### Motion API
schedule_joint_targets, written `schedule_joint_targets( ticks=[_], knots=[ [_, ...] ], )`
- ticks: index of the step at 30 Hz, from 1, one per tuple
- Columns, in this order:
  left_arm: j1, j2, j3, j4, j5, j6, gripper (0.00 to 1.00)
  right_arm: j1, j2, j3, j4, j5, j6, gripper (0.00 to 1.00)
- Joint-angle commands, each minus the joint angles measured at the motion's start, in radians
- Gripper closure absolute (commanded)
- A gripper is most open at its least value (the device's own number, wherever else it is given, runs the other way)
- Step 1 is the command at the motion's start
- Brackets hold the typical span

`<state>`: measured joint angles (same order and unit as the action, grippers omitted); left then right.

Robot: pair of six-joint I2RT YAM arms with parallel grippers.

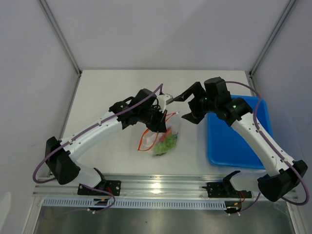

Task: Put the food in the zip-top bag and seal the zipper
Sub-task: Zip the zipper food storage bag at the center of the board.

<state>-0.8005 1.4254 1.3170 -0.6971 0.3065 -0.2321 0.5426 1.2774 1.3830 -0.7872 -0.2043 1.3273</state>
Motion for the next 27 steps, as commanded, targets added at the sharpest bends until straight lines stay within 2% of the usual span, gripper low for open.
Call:
schedule_joint_targets(
  ticks=[1,2,5,6,10,11,12,14,15,20,22,24,27],
  knots=[
    [0.029,0.032,0.067,-0.065,0.229,0.057,0.99,-0.038,-0.042,0.062,0.072,-0.073,-0.178,0.03],
    [0.032,0.036,0.071,-0.073,0.279,0.066,0.99,-0.062,-0.049,0.059,0.11,-0.09,-0.285,0.01],
    [0.046,0.038,0.077,-0.087,0.391,0.106,0.99,-0.092,-0.078,0.027,0.169,-0.118,-0.46,0.01],
    [0.053,0.04,0.08,-0.1,0.414,0.125,0.99,-0.095,-0.088,0.005,0.18,-0.128,-0.576,0.01],
    [0.083,0.043,0.074,-0.139,0.534,0.175,0.99,-0.13,-0.186,-0.213,0.317,-0.245,-0.775,0.01],
    [0.098,0.046,0.077,-0.151,0.581,0.188,0.99,-0.151,-0.238,-0.254,0.347,-0.323,-0.802,0.01],
    [0.107,0.049,0.08,-0.177,0.606,0.209,0.99,-0.158,-0.262,-0.295,0.408,-0.375,-0.853,0.06],
    [0.129,0.067,0.09,-0.208,0.65,0.226,1.0,-0.165,-0.32,-0.389,0.442,-0.494,-0.895,0.13],
    [0.147,0.072,0.091,-0.217,0.681,0.229,1.0,-0.167,-0.338,-0.413,0.462,-0.526,-0.93,0.23],
    [0.167,0.102,0.094,-0.203,0.784,0.191,0.99,-0.167,-0.435,-0.521,0.528,-0.581,-0.999,0.47],
    [0.167,0.113,0.087,-0.206,0.813,0.186,0.99,-0.167,-0.418,-0.529,0.565,-0.619,-1.011,0.48],
    [0.165,0.116,0.084,-0.2,0.821,0.177,0.99,-0.168,-0.367,-0.523,0.588,-0.642,-1.03,0.43],
    [0.167,0.101,0.064,-0.167,0.845,0.159,0.99,-0.168,-0.313,-0.521,0.633,-0.652,-1.07,0.42]
  ],
)
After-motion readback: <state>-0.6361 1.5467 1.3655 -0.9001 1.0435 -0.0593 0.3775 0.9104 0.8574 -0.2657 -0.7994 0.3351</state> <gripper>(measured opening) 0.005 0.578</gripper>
